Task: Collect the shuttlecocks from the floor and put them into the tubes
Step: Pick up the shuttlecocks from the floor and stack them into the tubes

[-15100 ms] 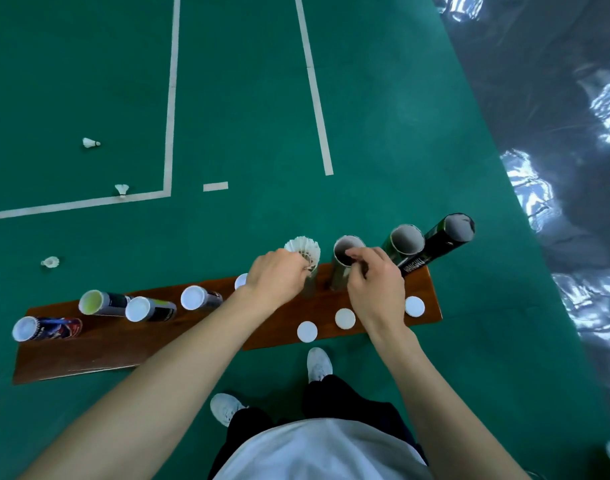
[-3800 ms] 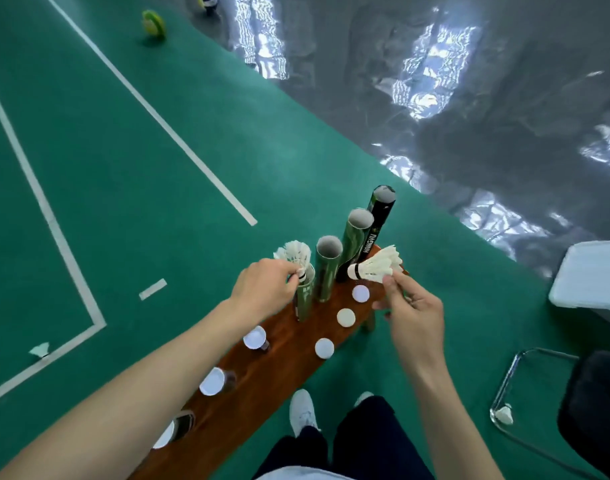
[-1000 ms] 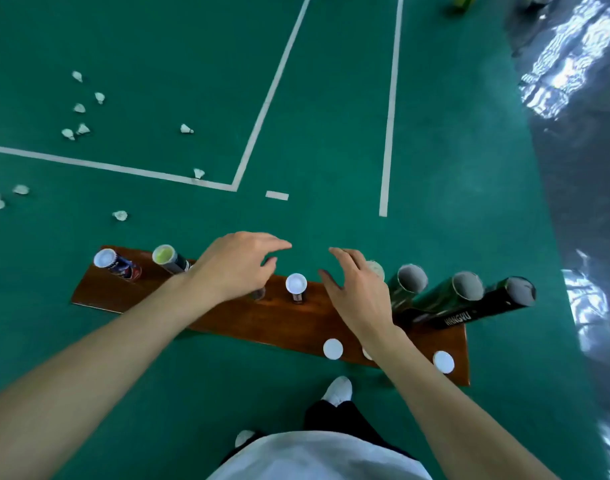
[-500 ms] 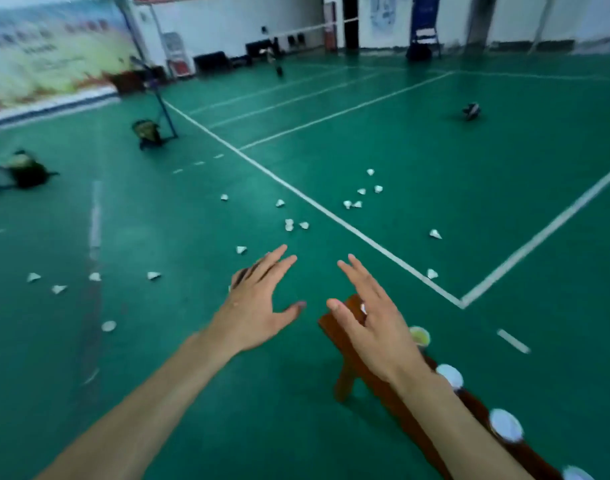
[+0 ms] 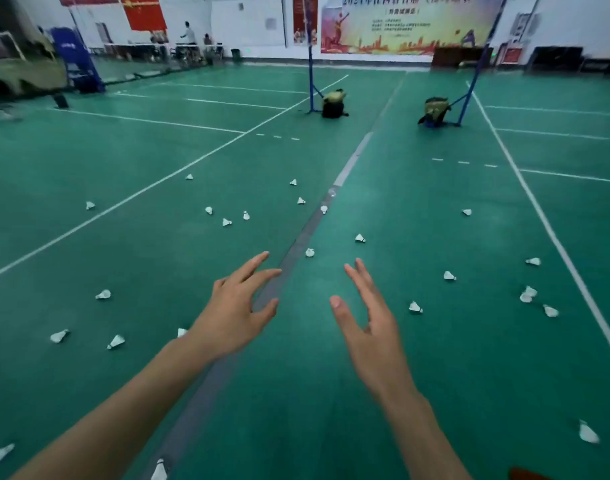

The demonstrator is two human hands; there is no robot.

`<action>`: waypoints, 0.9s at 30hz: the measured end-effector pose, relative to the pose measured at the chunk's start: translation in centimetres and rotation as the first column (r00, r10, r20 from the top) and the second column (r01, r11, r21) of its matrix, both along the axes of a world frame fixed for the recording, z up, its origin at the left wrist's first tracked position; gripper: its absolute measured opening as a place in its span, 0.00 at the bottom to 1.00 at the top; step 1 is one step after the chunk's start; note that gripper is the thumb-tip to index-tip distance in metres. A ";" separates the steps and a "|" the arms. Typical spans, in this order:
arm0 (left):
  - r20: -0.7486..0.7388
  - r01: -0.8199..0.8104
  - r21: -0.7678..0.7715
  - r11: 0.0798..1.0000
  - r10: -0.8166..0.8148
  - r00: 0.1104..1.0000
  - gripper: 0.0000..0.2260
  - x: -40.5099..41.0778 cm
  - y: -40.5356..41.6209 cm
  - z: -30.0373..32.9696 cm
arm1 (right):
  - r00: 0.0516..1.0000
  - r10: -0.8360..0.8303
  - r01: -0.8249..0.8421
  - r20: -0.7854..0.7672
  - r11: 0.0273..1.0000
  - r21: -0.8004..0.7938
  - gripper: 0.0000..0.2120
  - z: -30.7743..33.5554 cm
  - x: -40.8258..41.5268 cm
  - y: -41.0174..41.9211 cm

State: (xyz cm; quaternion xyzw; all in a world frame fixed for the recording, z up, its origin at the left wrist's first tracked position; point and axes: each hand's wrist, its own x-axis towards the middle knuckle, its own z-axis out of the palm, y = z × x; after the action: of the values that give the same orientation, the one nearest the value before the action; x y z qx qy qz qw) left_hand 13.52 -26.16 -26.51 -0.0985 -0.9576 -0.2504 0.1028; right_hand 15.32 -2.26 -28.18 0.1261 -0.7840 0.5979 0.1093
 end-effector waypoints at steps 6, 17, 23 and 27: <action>-0.010 -0.157 0.017 0.987 0.157 0.987 0.14 -8.4 -4.2 -0.7 | 0.987 0.072 -0.059 0.145 0.994 -0.090 0.15 -2.2 -13.9 -3.9; 0.095 -0.380 -0.110 0.919 0.390 0.916 0.27 -27.9 -12.8 1.0 | 0.893 0.396 -0.389 0.215 0.918 -0.077 0.29 -3.2 -38.5 -12.6; 0.132 -0.422 -0.044 0.906 0.424 0.896 0.13 -37.4 -20.0 -2.2 | 0.866 0.401 -0.393 0.297 0.915 -0.091 0.15 -7.0 -50.4 -20.0; 0.115 -0.398 0.004 0.917 0.395 0.911 0.12 -47.0 -24.5 -4.6 | 0.888 0.313 -0.294 0.337 0.950 -0.108 0.12 -7.8 -58.6 -23.8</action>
State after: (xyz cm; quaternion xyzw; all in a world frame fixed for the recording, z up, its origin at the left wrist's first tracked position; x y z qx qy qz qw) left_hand -33.49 -50.66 -31.10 0.1135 -0.9584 -0.2424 0.0990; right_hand -43.24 -26.01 -36.01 0.1356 -0.7451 0.6412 -0.1235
